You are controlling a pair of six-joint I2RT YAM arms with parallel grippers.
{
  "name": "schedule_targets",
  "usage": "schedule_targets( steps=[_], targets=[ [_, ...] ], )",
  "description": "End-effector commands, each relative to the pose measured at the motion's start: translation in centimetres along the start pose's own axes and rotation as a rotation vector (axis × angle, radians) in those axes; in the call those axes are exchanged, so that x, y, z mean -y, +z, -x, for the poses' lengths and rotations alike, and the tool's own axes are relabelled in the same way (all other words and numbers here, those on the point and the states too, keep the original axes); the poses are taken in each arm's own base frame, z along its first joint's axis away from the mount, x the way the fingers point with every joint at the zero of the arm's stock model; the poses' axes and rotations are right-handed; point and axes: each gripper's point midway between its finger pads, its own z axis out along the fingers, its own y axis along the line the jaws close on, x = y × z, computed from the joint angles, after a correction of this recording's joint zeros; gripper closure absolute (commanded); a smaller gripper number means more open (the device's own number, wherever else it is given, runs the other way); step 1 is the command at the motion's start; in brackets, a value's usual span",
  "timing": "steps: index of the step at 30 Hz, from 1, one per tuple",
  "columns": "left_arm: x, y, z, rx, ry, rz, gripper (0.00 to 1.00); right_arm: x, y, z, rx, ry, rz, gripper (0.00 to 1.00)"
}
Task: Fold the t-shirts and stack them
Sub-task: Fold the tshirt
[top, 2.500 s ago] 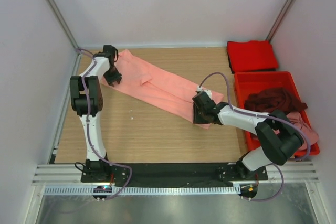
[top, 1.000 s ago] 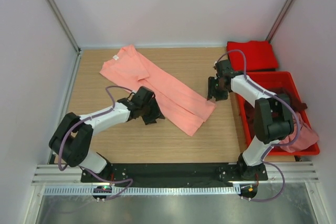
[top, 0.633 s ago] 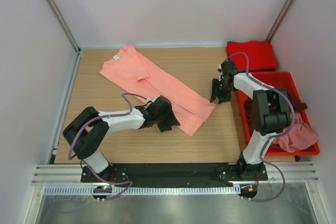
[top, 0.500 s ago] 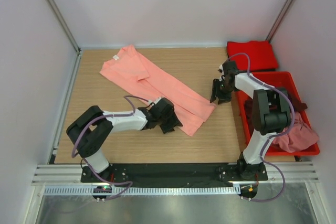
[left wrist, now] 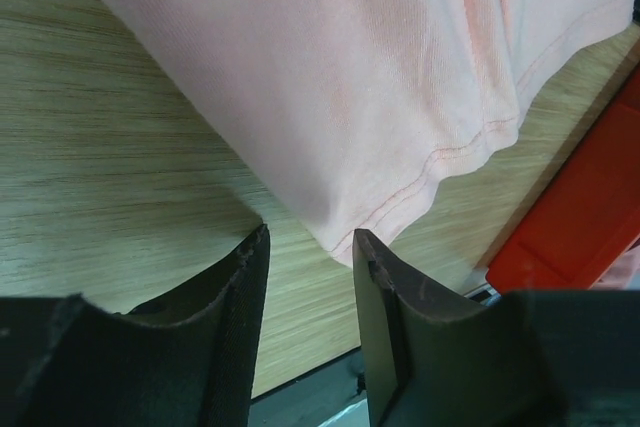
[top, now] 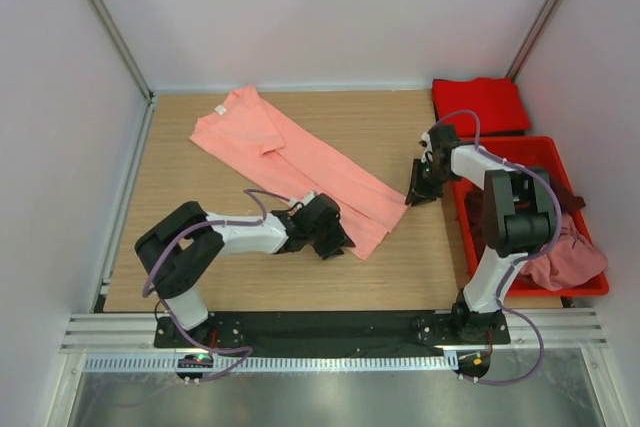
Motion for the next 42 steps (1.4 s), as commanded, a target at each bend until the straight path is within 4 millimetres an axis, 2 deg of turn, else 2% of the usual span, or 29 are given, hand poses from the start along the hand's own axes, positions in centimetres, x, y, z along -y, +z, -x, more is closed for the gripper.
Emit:
schedule_targets(
  steps=[1, 6, 9, 13, 17, 18, 19, 21, 22, 24, 27, 31, 36, 38, 41, 42],
  targets=[
    [-4.2, 0.4, -0.5, 0.009, 0.006, 0.156, 0.59, -0.1, 0.1, -0.9, -0.008, 0.009, 0.016, 0.75],
    [-4.2, 0.5, -0.6, 0.013, 0.01, 0.164, 0.68, 0.1, -0.2, -1.6, 0.0, 0.04, 0.001, 0.75],
    [-4.2, 0.8, -0.6, 0.016, 0.01, 0.169, 0.73, 0.2, -0.7, -1.7, 0.012, 0.054, -0.007, 0.67],
    [-4.1, 1.0, -0.5, 0.019, 0.008, 0.174, 0.74, -0.3, -1.9, -1.4, 0.056, 0.079, 0.001, 0.6],
    [-3.3, 0.2, -0.2, 0.076, -0.009, 0.156, 0.69, -0.1, -4.1, -0.8, 0.125, 0.144, -0.043, 0.6],
    [-3.2, 0.0, -0.1, 0.092, -0.013, 0.159, 0.68, -0.4, -5.2, -0.3, 0.165, 0.16, -0.04, 0.6],
    [-2.3, -0.1, 0.1, 0.105, -0.013, 0.154, 0.67, -0.5, -5.7, -0.2, 0.184, 0.17, -0.038, 0.59],
    [-3.1, 0.1, -0.2, 0.109, 0.0, 0.221, 0.67, -1.2, -7.4, 0.3, 0.25, 0.187, -0.007, 0.59],
    [-2.0, -0.1, -0.1, 0.114, 0.003, 0.22, 0.67, -1.4, -7.9, 0.5, 0.267, 0.187, -0.005, 0.6],
    [-3.3, 0.0, -0.5, 0.124, 0.031, 0.303, 0.67, -1.6, -9.2, 0.8, 0.299, 0.186, -0.005, 0.59],
    [-3.6, 0.4, -0.9, 0.113, 0.016, 0.339, 0.71, -2.6, -11.2, 1.1, 0.345, 0.179, 0.036, 0.6],
    [-5.7, 1.7, -1.4, 0.106, -0.014, 0.443, 0.75, -4.1, -13.6, 1.0, 0.396, 0.146, 0.109, 0.6],
    [-5.2, 2.8, -1.8, 0.111, -0.024, 0.447, 0.8, -3.8, -14.8, 0.5, 0.4, 0.096, 0.083, 0.59],
    [-5.5, 3.0, -2.2, 0.101, -0.014, 0.468, 0.88, -4.0, -15.2, 0.4, 0.415, 0.089, 0.094, 0.59],
    [-6.3, 2.4, -2.5, 0.099, -0.003, 0.51, 1.0, -4.4, -15.4, 0.2, 0.422, 0.091, 0.121, 0.59],
    [-6.9, 1.9, -2.6, 0.095, 0.001, 0.527, 1.0, -4.4, -15.6, 0.2, 0.427, 0.088, 0.123, 0.59]
  ],
)
